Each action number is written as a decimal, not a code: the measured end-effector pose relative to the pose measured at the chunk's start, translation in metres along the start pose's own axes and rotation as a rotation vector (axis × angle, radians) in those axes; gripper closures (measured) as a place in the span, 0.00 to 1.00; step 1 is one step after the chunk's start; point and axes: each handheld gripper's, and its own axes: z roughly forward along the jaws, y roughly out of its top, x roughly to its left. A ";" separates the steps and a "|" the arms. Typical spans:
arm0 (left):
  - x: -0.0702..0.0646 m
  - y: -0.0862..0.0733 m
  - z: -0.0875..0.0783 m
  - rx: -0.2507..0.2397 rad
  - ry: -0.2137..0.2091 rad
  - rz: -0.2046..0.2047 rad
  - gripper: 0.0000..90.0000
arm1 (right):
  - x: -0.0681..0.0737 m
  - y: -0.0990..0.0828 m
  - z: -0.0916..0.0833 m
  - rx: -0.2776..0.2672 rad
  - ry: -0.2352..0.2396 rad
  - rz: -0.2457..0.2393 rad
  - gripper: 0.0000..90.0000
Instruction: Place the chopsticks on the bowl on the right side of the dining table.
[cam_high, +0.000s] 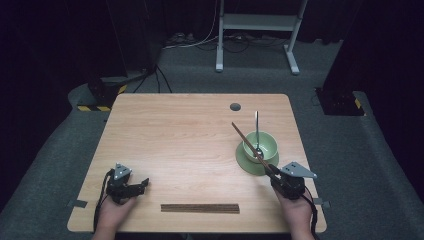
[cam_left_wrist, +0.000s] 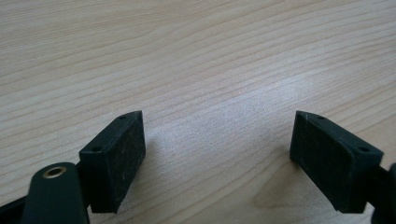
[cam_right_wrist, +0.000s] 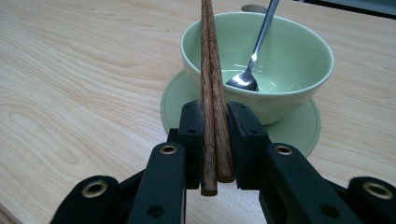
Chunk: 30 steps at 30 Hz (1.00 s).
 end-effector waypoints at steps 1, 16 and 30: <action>0.000 0.000 0.000 0.000 -0.002 0.000 0.21 | 0.000 0.000 0.000 -0.001 0.002 0.001 0.85; 0.000 0.001 0.000 0.005 -0.009 0.005 0.20 | 0.000 0.001 -0.002 -0.009 0.000 0.008 0.74; 0.009 0.020 0.011 0.061 -0.069 0.015 0.17 | -0.002 0.001 -0.002 0.011 -0.055 0.007 0.70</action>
